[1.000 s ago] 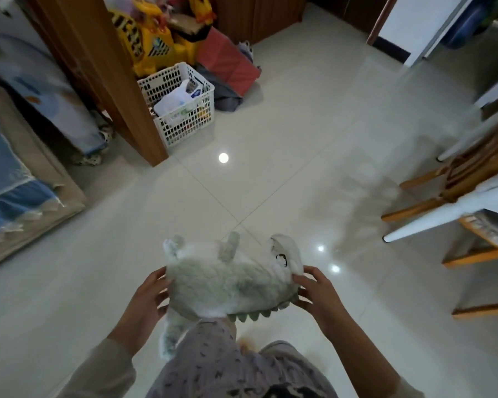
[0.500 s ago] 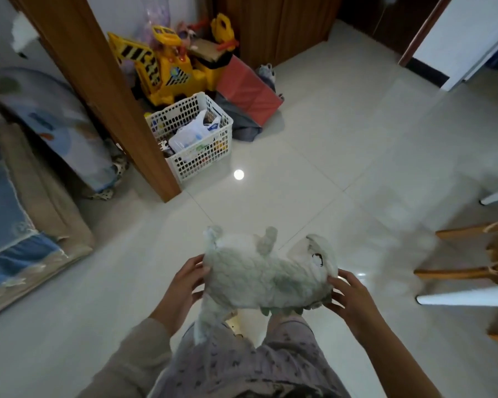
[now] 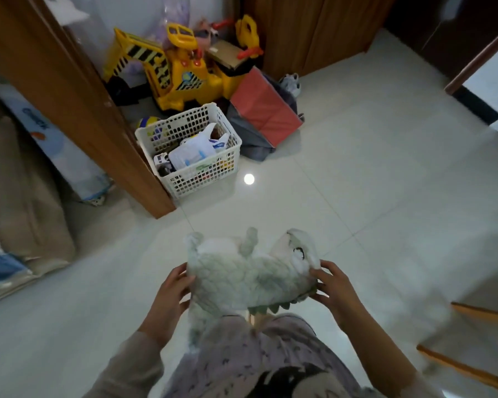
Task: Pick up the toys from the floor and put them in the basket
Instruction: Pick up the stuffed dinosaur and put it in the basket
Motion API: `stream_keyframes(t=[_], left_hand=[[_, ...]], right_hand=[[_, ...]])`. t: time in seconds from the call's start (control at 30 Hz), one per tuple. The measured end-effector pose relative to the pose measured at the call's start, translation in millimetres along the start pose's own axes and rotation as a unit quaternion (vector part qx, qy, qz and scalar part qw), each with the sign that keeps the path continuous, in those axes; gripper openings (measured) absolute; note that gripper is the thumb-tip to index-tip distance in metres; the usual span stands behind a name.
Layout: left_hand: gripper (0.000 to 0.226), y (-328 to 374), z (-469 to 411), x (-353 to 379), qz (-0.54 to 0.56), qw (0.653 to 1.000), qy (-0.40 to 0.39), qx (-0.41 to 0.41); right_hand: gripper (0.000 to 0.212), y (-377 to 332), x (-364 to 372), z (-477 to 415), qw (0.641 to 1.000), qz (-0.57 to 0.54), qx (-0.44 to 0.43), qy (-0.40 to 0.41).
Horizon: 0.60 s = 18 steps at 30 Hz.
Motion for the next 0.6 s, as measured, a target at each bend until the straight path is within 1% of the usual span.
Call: stream_keyframes(t=[0.13,0.2,0.3,0.47,0.6], left_hand=[[0.024,28,-25,24,0.062,0.996,0.063,-0.001],[0.024,38,-34,33,0.101,0.99,0.096,-0.007],[0.022,56,-46,48,0.15,0.981,0.125,0.001],[0.028,88,-81,61,0.169,0.976,0.135,-0.011],[0.023,131,-124,58,0.148,0.981,0.125,-0.006]], right_hand=[[0.025,-78,27,-41,0.996,0.055,-0.033,-0.058],[0.027,-113,46,-59,0.992,0.082,-0.051,-0.075],[0.032,-156,75,-87,0.989,0.104,-0.067,-0.086],[0.033,-201,117,-126,0.985,0.128,-0.06,-0.096],[0.032,-225,151,-148,0.982,0.142,-0.063,-0.104]])
Point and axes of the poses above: each hand's wrist, its own z-axis away from the middle knuckle, its own x-axis out of the palm, y = z × x, the point moved 6 cm from there along -z, towards the middle knuckle, and after that the axes turned 12 degrees about y, right-handed, at the moved point
